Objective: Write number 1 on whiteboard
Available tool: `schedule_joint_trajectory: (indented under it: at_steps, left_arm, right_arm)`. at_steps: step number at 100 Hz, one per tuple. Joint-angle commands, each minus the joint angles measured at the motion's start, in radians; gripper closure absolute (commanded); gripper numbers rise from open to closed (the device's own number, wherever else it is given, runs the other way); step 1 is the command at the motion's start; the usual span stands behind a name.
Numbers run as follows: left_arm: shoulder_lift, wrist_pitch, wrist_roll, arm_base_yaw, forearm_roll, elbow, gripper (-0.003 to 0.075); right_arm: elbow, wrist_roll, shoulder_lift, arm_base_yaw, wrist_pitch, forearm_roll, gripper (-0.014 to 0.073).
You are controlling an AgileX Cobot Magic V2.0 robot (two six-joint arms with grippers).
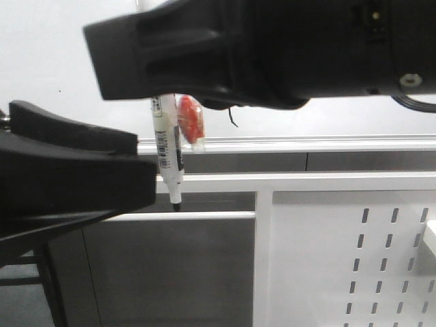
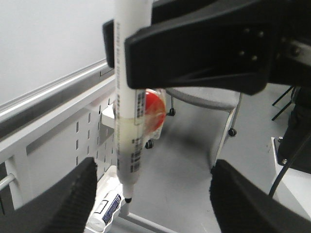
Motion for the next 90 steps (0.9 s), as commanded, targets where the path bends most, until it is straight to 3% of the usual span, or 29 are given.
schedule_joint_trajectory:
  at_steps: [1,70,90]
  left_arm:
    - [-0.024,-0.21,-0.009,-0.012,-0.069,-0.029,0.0269]
    - [-0.02,-0.21,-0.007,-0.012,-0.095,-0.033,0.027]
    - [-0.02,-0.21,-0.007,-0.012,-0.102,-0.033,0.0309]
  right_arm:
    - [-0.032,-0.002,-0.017,-0.005,-0.092,-0.038,0.0662]
    - [-0.056,0.057,-0.015,-0.004,-0.109,-0.124,0.0662]
    - [-0.056,0.064,-0.015,-0.004,-0.115,-0.133,0.0662]
